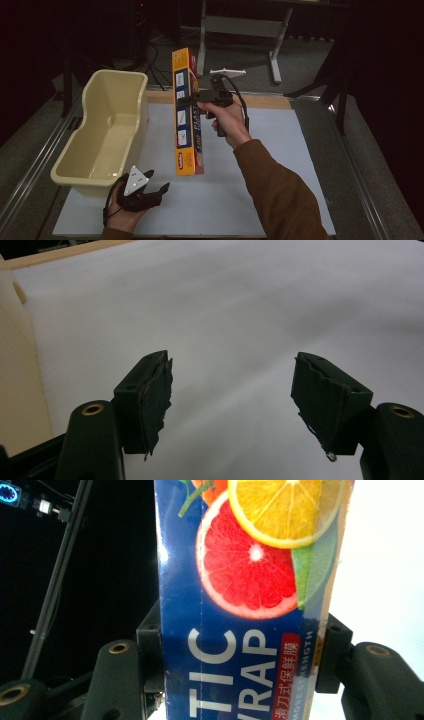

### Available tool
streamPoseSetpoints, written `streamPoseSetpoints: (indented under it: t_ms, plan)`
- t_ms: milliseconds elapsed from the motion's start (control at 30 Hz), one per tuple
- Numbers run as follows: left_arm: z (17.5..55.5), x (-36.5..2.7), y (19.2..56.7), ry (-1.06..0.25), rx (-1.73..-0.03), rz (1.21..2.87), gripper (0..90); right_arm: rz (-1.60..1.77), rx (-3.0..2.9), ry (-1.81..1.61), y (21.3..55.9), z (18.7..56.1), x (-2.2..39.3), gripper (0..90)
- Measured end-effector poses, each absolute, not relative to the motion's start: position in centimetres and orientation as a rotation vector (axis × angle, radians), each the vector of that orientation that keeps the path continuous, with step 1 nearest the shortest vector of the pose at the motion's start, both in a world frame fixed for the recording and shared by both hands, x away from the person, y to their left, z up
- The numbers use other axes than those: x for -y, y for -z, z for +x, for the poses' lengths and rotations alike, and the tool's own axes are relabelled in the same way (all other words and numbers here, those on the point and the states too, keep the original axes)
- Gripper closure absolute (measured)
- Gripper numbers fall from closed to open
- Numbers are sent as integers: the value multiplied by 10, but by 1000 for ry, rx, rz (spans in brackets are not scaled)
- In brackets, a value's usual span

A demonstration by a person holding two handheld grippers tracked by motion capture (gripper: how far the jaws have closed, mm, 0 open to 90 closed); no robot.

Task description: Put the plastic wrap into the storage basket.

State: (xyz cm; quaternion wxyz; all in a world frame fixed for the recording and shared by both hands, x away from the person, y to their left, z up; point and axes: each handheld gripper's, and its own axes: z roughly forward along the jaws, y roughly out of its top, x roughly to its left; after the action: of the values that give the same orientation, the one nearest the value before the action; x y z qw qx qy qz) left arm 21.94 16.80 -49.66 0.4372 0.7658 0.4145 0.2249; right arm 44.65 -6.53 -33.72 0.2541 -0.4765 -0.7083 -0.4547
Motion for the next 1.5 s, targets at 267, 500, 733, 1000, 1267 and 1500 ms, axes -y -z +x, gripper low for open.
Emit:
streamPoseSetpoints:
  t_ms: [267,500,733,1000,1267,1500]
  plan:
    - [219,-169,496,-553,-1031,1900,322,-1292,1883,1252,336,455,46,414]
    - [220,-172,496,-540,-1034,1888,323,-1285,1880,1277,327,456,15,414]
    - [219,-172,497,-538,-1028,1889,322,-1309,1800,1301,327,463,-4,414]
    - [219,-171,498,-552,-1027,1896,322,-1350,1762,1306,333,466,-29,414]
    - [219,-172,498,-541,-1027,1889,318,-1355,1747,1321,333,467,-48,413]
    - [218,-172,498,-540,-1027,1886,318,-1385,1701,1343,337,464,-63,414]
